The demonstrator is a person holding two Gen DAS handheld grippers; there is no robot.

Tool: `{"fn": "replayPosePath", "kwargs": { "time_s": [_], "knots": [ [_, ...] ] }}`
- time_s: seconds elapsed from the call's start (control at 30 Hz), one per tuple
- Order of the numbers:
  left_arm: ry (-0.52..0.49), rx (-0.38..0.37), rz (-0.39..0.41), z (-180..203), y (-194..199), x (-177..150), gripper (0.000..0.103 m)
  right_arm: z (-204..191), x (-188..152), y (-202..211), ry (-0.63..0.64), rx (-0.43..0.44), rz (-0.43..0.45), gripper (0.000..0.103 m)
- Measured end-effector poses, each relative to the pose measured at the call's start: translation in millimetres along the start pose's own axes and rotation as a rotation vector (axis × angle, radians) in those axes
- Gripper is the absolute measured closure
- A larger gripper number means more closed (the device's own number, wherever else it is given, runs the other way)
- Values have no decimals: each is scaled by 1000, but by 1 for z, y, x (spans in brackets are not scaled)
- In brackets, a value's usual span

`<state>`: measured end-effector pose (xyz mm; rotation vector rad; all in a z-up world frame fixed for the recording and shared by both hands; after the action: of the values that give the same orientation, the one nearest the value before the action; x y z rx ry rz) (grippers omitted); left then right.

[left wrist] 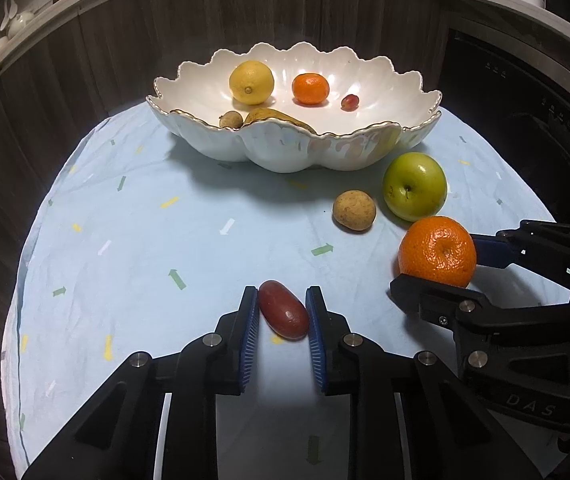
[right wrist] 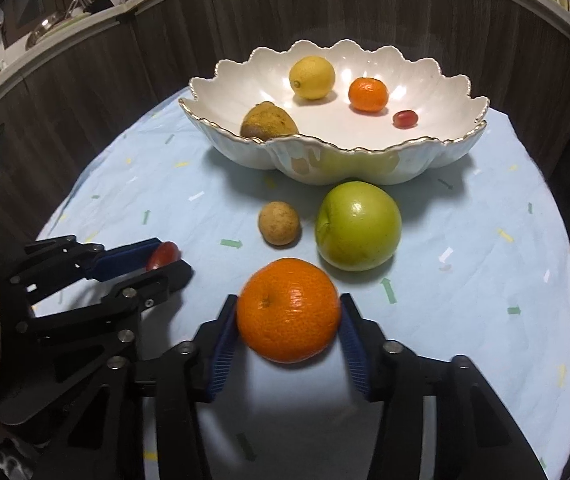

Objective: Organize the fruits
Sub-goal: 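Close the left tool on a red date while the right tool grips the orange, then lift the red date and orange and carry them over the white bowl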

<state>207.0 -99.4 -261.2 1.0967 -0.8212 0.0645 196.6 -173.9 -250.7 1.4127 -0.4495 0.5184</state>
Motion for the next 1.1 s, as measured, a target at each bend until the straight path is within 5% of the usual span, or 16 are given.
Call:
{"fn": "replayPosePath", "kwargs": {
  "time_s": [1.1],
  "knots": [
    [-46, 52, 102, 22, 60, 39, 80, 23, 35, 68, -60, -27, 147, 57]
  ]
}}
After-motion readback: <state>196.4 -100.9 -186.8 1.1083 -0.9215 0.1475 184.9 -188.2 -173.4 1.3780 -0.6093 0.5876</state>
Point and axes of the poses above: each gripper's, at about its wrist camera, not at the fingertips, and y roughly against the way its jaws point, z to its right, x to its top, the point moved 9 cm from there along -y, roughly the way its jaws point, and after that the axes turned 15 degrees about -x, right-handed, at the moved point
